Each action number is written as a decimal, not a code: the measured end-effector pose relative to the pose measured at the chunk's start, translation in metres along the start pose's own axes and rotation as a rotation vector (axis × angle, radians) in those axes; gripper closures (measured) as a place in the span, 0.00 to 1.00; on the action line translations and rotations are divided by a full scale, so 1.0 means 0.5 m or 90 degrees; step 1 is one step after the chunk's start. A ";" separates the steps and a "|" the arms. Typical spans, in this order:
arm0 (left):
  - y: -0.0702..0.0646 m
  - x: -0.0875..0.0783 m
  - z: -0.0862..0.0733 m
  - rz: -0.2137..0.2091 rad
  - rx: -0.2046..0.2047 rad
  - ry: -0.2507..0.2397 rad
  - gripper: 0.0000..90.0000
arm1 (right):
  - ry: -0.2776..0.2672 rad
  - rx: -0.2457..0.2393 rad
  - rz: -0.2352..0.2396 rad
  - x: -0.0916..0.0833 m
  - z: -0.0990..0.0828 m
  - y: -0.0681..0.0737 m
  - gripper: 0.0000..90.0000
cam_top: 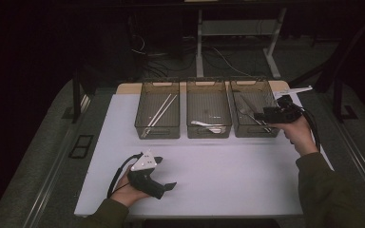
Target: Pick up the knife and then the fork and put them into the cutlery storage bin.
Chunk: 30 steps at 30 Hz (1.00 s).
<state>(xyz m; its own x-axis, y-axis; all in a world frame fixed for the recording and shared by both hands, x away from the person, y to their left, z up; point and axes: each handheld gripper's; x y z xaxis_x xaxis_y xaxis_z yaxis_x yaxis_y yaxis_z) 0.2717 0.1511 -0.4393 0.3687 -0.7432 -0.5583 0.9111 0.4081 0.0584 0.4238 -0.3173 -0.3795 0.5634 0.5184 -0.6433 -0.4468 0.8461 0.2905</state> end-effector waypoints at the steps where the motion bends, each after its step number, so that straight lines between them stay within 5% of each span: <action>1: 0.000 0.000 0.000 0.000 -0.001 0.001 0.00 | -0.008 -0.007 0.003 -0.005 -0.003 0.005 0.41; 10: 0.000 -0.002 -0.002 0.000 -0.002 0.001 0.00 | -0.047 -0.035 0.029 -0.042 -0.032 0.043 0.35; 16: -0.001 -0.003 -0.003 0.000 -0.001 0.001 0.00 | -0.050 -0.067 0.020 -0.054 -0.060 0.070 0.31; 30: -0.004 -0.005 0.000 0.000 0.005 0.001 0.00 | -0.064 -0.109 0.072 -0.081 -0.135 0.129 0.22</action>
<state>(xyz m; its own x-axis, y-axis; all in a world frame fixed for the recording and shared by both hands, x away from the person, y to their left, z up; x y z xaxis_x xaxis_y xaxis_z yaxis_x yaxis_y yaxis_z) 0.2690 0.1525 -0.4381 0.3691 -0.7423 -0.5593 0.9121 0.4047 0.0647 0.3252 -0.2923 -0.3827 0.5653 0.6259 -0.5373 -0.6181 0.7527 0.2265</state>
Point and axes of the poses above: each handheld gripper's, and its own axes: x roughly forward along the jaws, z roughly out of its top, y roughly to its left, and after that the axes turned 9 degrees about x, right-handed
